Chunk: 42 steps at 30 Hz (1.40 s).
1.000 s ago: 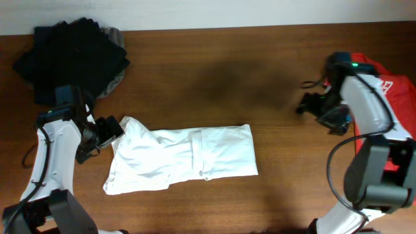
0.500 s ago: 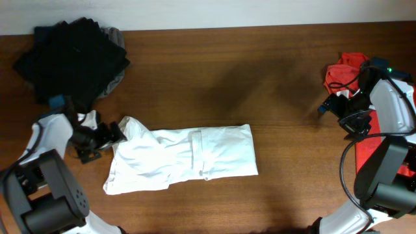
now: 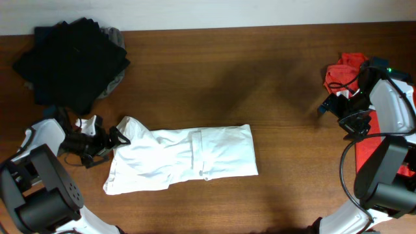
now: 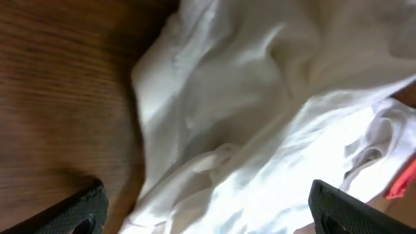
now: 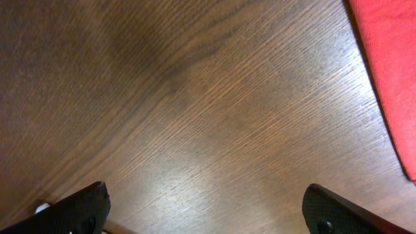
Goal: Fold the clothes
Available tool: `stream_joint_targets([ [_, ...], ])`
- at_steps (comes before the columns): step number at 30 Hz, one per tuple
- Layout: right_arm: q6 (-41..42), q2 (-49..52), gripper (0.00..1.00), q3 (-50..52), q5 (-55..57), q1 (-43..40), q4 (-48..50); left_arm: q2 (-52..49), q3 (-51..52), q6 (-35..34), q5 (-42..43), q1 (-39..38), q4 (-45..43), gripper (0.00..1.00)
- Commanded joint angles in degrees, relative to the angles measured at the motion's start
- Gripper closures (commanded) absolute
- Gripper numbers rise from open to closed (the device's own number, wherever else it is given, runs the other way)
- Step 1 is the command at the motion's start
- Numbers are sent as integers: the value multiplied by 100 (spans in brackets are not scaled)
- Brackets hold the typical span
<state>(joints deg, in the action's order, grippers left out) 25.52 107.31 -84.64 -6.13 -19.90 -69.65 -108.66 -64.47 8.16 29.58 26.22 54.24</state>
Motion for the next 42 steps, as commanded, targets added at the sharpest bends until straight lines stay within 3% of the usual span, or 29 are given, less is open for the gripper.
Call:
stream_joint_targets([
  [1, 50, -118, 2, -76, -31, -4, 2, -651, 448, 549, 356, -35, -181, 1],
  [6, 50, -118, 2, -76, -31, -7, 4, -706, 647, 715, 756, -269, -173, 1],
  [9, 50, -118, 2, -76, -31, -4, 2, -706, 647, 662, 761, -483, -170, 16],
  [11, 50, -118, 2, -76, -31, -4, 2, -706, 647, 649, 754, -629, -181, 21],
  [14, 50, -118, 2, -76, -31, -7, 2, -706, 647, 549, 721, -769, -254, 50],
  [16, 50, -118, 2, -76, -31, -4, 2, -706, 643, 131, 433, -767, -317, 88],
  [17, 50, -118, 2, -76, -31, -4, 2, -706, 619, -42, 243, -767, -330, 99],
  [25, 50, -118, 2, -76, -31, -7, 2, -487, -293, -916, -627, -769, 444, 99],
  [31, 50, -118, 2, -76, -31, -4, 2, 396, -1231, -1314, -1272, -907, 1471, 99],
  [36, 50, -118, 2, -76, -31, -4, 2, 1248, -1655, -1596, -1294, -1541, 1980, 99],
  [42, 50, -118, 2, -76, -31, -7, 4, 1604, -1845, -2339, -1604, -2911, 2341, 99],
])
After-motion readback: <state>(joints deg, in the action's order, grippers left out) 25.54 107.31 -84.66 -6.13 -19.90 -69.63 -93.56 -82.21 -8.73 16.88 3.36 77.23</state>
